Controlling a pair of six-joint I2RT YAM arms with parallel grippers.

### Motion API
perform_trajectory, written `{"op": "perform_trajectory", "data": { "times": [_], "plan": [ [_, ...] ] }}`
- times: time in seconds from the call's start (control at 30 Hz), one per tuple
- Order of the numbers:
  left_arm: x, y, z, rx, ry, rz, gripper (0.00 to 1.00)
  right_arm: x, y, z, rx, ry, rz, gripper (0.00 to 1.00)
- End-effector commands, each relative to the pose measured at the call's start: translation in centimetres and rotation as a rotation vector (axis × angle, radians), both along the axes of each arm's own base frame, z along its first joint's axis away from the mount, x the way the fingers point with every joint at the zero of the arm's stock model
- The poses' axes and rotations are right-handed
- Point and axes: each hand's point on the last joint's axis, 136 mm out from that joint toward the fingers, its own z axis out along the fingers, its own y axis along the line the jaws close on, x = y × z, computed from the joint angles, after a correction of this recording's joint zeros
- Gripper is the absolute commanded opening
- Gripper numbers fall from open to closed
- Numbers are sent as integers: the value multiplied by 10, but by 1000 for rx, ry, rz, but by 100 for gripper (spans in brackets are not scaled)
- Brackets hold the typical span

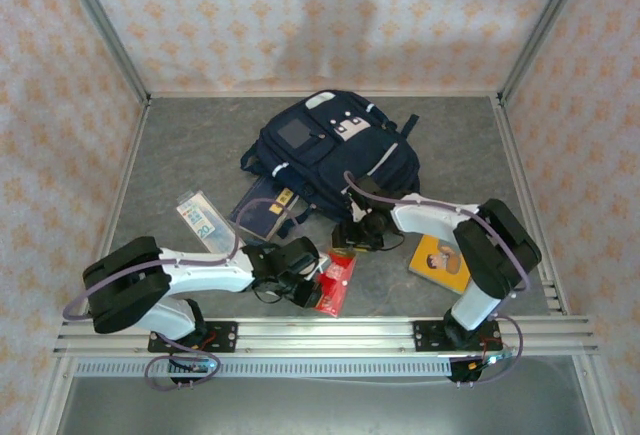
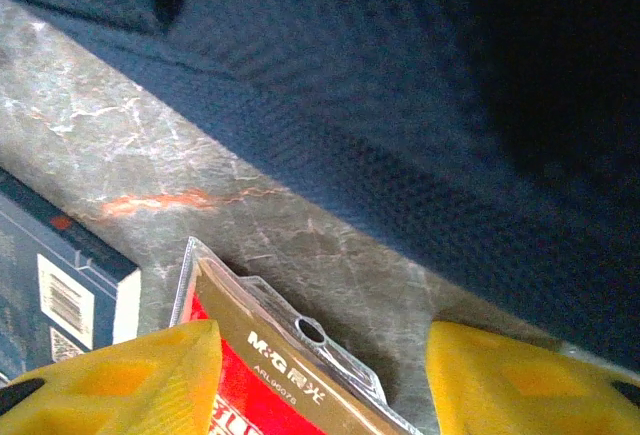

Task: Pack the student bag
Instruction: Move the loose stationery to the bottom-center of the table.

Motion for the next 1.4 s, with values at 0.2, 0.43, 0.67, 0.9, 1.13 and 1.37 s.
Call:
{"op": "perform_trajectory", "data": {
  "times": [0.2, 0.43, 0.67, 0.9, 1.13, 1.37],
  "plan": [
    [2, 19, -25, 121, -4, 19, 5, -29, 19, 1, 144, 134, 103, 56],
    [2, 19, -29, 131, 6, 14, 5, -27, 17, 11, 243, 166, 49, 50],
    [3, 19, -32, 132, 19, 12, 5, -11, 16, 37, 459, 161, -90, 50],
    [2, 17, -35, 128, 31, 10, 5, -21, 23, 41, 631, 200, -140, 54],
    [3, 18, -37, 115, 44, 19, 4, -30, 18, 42, 718, 181, -189, 55],
    [4, 18, -38, 107, 54, 30, 4, -26, 7, 29, 722, 162, -326, 53]
  ]
}}
